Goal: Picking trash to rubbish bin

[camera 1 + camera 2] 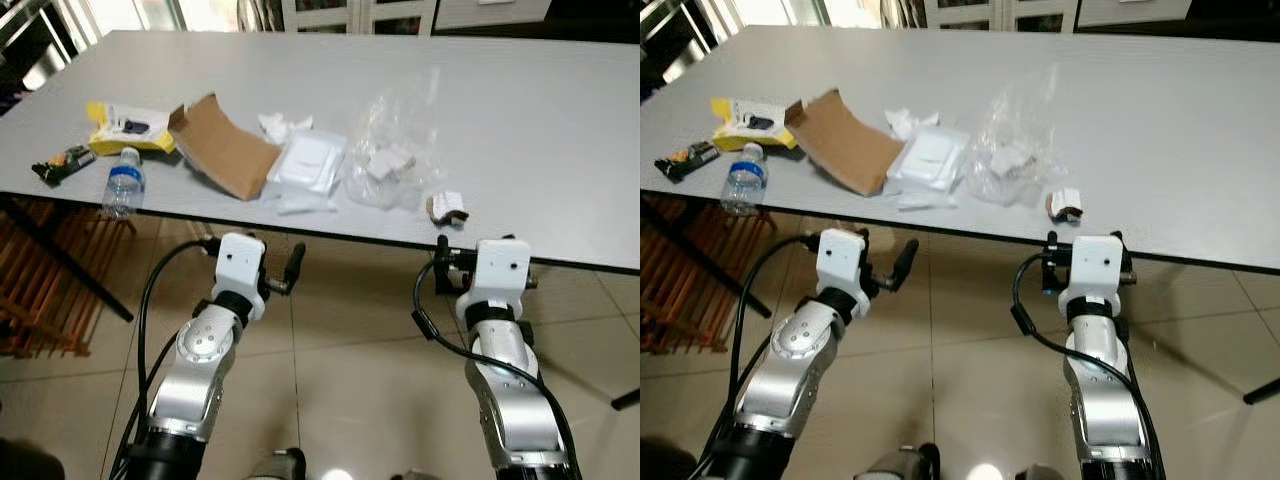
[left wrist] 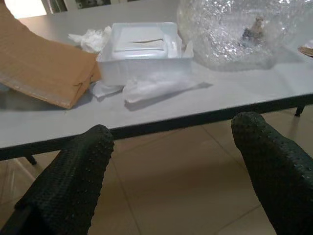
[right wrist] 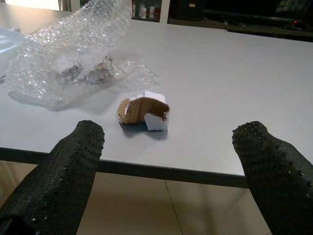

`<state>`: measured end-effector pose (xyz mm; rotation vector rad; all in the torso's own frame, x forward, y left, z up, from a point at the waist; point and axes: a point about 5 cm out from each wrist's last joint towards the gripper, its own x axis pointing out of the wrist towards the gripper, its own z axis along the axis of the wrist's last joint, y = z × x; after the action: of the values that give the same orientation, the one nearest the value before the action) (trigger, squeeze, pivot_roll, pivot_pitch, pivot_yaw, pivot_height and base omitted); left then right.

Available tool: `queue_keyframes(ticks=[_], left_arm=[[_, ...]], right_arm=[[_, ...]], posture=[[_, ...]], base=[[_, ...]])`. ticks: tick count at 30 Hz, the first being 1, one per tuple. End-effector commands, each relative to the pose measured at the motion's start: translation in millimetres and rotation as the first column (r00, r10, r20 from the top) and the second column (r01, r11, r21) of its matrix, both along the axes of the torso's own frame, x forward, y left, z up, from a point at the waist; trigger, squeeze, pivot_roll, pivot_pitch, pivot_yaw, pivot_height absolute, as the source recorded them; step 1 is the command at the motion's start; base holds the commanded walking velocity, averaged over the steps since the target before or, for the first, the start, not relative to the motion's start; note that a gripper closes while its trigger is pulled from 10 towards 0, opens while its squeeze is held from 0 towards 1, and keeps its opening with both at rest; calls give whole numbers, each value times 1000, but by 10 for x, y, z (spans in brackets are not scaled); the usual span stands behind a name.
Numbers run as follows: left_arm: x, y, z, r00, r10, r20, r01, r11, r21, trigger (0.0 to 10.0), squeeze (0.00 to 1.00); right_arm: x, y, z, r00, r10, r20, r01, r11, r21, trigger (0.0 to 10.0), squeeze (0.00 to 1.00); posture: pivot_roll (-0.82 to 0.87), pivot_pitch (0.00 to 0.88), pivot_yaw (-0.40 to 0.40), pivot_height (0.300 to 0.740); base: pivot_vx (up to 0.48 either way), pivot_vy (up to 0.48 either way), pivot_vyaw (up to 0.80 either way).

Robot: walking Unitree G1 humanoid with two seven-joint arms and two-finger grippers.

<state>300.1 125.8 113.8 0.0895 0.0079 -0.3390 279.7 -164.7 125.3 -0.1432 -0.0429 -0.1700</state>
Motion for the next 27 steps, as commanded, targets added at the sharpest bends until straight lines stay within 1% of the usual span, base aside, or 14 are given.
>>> queue_keyframes(ticks=[1, 15, 17, 27], left_arm=[[-16, -2, 34, 1000, -15, 5, 15, 1000, -2, 10000, 0], [-47, -25, 79, 999, -42, 10, 42, 999, -15, 10000, 0], [-58, -9, 93, 999, -47, 7, 47, 999, -6, 10000, 0], [-70, 20, 106, 999, -52, 6, 51, 999, 11, 10000, 0]], right_arm=[[1, 15, 10, 1000, -1, 10, 1, 1000, 10, 10000, 0], [4, 30, 23, 1000, 1, 16, -1, 1000, 22, 10000, 0], [10, 56, 31, 1000, 3, 18, -3, 1000, 20, 10000, 0], [27, 61, 37, 1000, 4, 20, -4, 1000, 17, 10000, 0]], posture=[[-37, 151, 70, 740], [-33, 168, 77, 740], [-17, 195, 85, 740], [-7, 209, 89, 740]], base=[[0, 0, 0], [0, 0, 0], [0, 0, 0], [270, 0, 0]])
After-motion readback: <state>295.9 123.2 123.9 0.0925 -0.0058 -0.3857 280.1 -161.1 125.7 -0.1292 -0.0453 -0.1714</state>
